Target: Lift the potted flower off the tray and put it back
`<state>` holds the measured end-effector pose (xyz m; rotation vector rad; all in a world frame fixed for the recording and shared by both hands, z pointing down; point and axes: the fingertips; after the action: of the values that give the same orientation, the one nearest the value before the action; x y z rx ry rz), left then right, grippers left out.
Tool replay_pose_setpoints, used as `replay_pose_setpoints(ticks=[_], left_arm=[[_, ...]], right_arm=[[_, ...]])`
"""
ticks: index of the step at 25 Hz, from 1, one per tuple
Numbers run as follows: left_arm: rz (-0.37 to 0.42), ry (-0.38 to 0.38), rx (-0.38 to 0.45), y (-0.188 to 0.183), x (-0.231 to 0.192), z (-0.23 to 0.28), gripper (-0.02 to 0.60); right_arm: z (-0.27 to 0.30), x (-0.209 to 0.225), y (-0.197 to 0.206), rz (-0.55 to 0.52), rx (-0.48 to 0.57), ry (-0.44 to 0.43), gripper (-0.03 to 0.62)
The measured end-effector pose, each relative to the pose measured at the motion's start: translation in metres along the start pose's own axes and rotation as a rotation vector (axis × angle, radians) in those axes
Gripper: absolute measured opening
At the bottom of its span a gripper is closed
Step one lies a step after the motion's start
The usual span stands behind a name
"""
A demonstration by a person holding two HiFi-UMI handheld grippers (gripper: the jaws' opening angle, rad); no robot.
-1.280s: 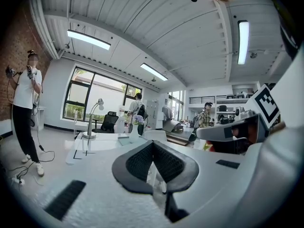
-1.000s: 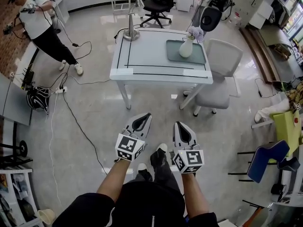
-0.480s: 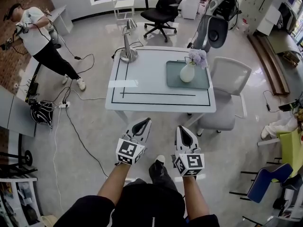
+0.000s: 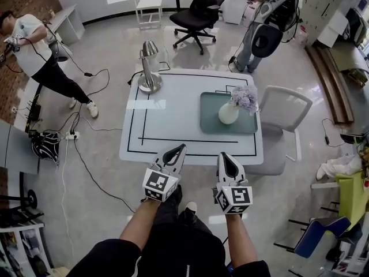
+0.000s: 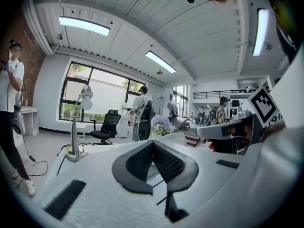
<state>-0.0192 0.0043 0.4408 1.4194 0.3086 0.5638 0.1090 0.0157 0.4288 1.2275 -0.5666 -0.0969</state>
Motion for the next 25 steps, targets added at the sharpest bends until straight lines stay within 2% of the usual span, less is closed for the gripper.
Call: replay_pose_setpoints(ticks=[7,12,20,25], left_arm=[[-0.010,0.098,0.007,0.011,-0.063,0.079,0.008],[-0.016,0.156,0.001,0.017,-0.084,0.112,0.008],[-0.056,0.199,-0.008,0.019,-0.070,0.164,0.008],[-0.072,0.197,-0.027,0.024,-0.064,0.189,0.008]], right_arm=[[0.086,0.022,-0.020,-0.006,0.000,0.093,0.005],[0.120,0.040,-0.028,-0.009,0.006,0.155,0.005],[0.146,0.088,-0.024,-0.018,-0.002,0.200,0.005],[0.162,0.119,-0.013,-0.023,0.006,0.228,0.006]])
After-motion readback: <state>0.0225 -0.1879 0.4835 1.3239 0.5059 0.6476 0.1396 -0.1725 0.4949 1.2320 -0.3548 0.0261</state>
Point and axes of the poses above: the fingertips, and each gripper's own axes: z forward along the fingers, x to its right, y out of its underside, and after that the axes turned 13 degrees about z, right-handed
